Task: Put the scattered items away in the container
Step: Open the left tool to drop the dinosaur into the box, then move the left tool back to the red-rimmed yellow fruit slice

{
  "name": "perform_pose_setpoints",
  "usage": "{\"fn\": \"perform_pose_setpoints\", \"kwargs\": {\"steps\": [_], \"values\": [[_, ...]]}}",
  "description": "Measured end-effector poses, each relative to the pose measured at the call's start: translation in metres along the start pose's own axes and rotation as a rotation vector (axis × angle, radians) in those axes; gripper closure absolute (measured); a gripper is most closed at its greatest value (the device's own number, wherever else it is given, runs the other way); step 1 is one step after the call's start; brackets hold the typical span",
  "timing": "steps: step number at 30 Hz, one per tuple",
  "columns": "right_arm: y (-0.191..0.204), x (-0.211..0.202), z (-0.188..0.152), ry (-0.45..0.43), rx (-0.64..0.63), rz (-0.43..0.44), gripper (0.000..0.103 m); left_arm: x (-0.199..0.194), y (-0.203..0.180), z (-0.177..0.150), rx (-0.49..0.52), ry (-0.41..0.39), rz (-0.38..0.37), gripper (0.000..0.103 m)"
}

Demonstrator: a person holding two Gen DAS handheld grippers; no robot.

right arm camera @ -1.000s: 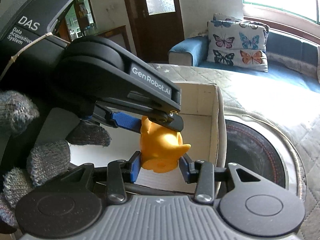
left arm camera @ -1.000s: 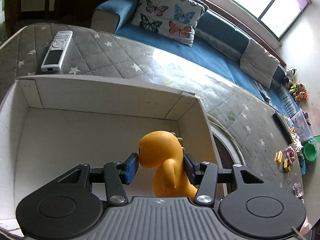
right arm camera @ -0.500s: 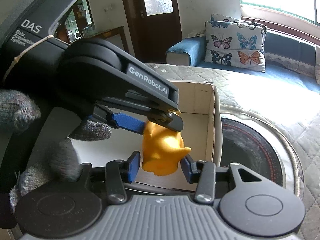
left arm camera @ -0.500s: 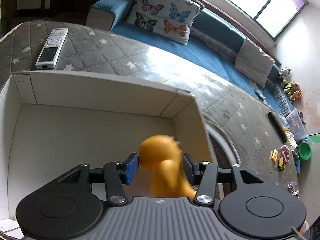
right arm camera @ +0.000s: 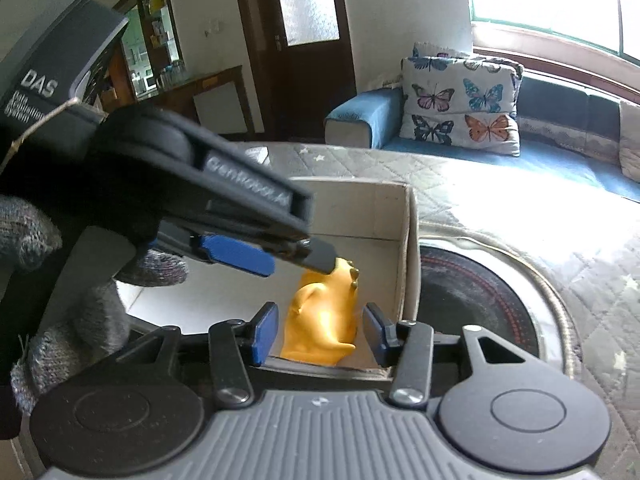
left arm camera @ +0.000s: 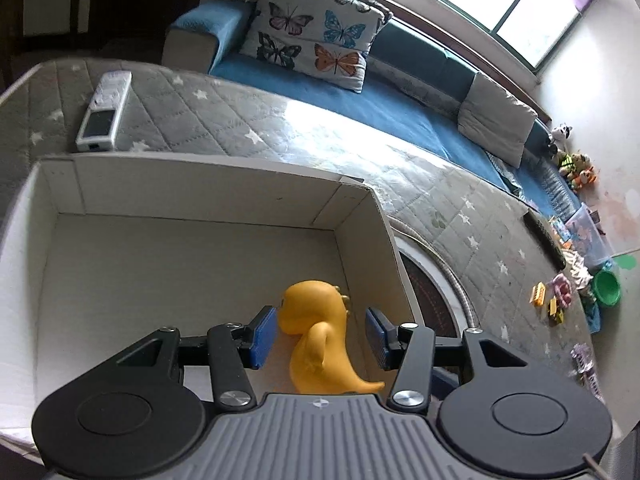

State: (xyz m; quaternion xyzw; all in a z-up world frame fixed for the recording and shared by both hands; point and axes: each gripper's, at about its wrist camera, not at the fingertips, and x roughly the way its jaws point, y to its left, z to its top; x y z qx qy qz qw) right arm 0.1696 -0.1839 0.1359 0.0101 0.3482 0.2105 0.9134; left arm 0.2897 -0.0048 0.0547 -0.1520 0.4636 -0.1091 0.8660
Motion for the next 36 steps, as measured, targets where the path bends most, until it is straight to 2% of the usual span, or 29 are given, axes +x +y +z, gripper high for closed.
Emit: {"fn": "perform_pose_setpoints", "kwargs": {"steps": [7, 10, 19, 26, 29, 36], "values": [[0.007, -0.034, -0.011, -0.037, -0.015, -0.013, 0.05, -0.032, -0.016, -0.022, 0.064, -0.031, 0.01, 0.052], [0.013, -0.051, -0.021, -0.053, -0.023, -0.019, 0.043, -0.046, -0.022, -0.036, 0.088, -0.041, 0.004, 0.052], [0.025, -0.09, -0.054, -0.078, -0.015, -0.031, 0.043, -0.081, -0.036, -0.083, 0.138, -0.08, 0.003, 0.052], [0.034, -0.108, -0.083, -0.08, -0.02, -0.042, 0.043, -0.089, -0.04, -0.116, 0.159, -0.076, 0.002, 0.053], [0.038, -0.115, -0.095, -0.079, -0.016, -0.045, 0.036, -0.093, -0.041, -0.13, 0.16, -0.079, 0.007, 0.053], [0.046, -0.122, -0.121, -0.062, -0.003, -0.043, 0.036, -0.095, -0.036, -0.15, 0.14, -0.072, 0.003, 0.053]]}}
